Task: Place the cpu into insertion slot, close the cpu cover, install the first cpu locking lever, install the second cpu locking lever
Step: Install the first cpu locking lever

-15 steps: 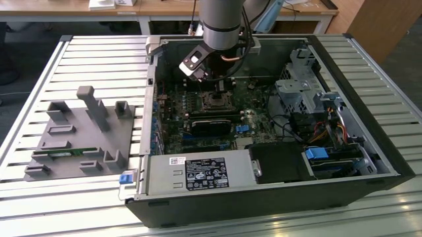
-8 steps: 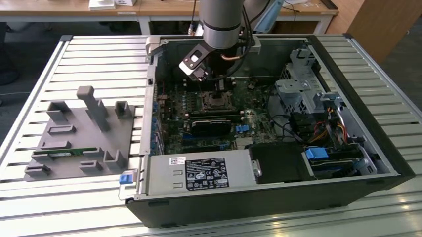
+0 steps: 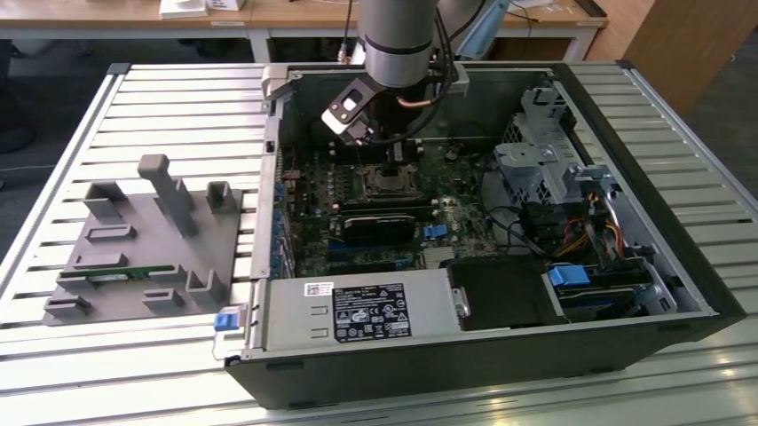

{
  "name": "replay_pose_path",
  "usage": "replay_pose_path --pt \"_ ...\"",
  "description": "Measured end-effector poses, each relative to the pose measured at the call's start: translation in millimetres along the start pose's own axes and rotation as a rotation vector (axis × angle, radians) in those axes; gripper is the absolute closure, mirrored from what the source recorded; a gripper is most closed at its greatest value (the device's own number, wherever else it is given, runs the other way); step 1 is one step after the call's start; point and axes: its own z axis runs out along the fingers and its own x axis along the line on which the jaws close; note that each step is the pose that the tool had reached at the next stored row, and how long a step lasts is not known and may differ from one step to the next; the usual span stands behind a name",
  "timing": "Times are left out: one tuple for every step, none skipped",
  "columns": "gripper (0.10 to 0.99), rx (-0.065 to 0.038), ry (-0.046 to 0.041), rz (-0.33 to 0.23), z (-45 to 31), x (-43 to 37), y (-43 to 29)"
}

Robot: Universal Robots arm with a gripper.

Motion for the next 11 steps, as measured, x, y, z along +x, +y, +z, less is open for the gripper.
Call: replay_pose_path --pt "0.98 0.0 0.0 0.0 -0.3 0.0 0.0" --pt "0.98 0.0 0.0002 0.0 -0.3 0.0 0.0" --pt "0.98 0.0 0.0001 0.0 -0.7 0.0 0.0" --pt "0.98 0.0 0.0001 0.0 -0.9 0.0 0.0" --pt "0.98 0.0 0.0001 0.0 -0.9 0.0 0.0" --pt "0.98 0.0 0.0001 0.0 -1.0 0.0 0.0" --pt "0.98 0.0 0.0 0.0 -1.3 0.0 0.0" --pt "0.98 0.0 0.0 0.0 -1.4 0.0 0.0" --pt "0.98 0.0 0.0001 0.0 -2.3 0.0 0.1" --pt "0.98 0.0 0.0 0.0 -3.1 0.0 0.1" --pt "0.98 0.0 0.0001 0.0 -3.1 0.0 0.1"
